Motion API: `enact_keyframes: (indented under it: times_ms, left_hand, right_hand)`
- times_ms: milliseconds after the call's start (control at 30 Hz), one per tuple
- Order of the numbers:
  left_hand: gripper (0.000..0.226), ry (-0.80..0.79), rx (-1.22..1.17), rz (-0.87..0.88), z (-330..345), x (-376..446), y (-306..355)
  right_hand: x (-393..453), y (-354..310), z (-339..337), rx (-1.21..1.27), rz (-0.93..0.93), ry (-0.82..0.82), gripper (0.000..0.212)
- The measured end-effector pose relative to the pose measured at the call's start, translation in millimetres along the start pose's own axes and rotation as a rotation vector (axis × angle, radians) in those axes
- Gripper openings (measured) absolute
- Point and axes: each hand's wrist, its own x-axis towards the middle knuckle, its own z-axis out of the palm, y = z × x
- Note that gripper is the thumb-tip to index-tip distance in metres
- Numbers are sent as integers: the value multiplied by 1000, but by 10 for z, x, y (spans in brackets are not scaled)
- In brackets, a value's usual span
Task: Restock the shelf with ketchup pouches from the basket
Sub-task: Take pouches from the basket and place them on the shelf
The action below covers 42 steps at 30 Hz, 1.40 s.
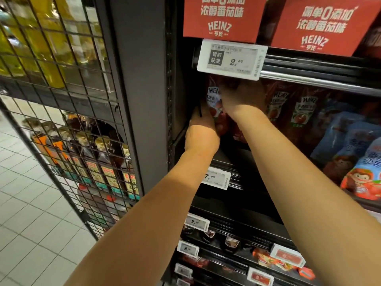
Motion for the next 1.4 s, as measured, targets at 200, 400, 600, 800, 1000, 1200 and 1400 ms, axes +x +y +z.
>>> enact_keyframes:
  times_ms: [200,400,600,800,1000,1200,1400]
  left_hand:
    - [91,165,104,117,-43,-174,15]
    - [90,91,154,49,-50,-120,44]
    - [86,96,127,52,-18,-96,33]
    - [85,93,49,54,-29,-99,-1]
    - [73,58,-78,15,-116,-174,-38]
    - [32,26,-101,122,-233,-398,-204]
    - [26,-78,-105,302,-294,-554,-391]
  right_hand:
    - [-639,753,-216,-65,148,160,34]
    - [-475,979,5,-138,353,-142,65]
    - [-386,1127,169,54,310,-151,62]
    - [-373,1180,205,24,304,-151,68]
    - [-467,1132,125,79,380,-102,46]
    - [-691,1168,-33,112,542,124,13]
    - [-1288,1260,-446,15,444,226,11]
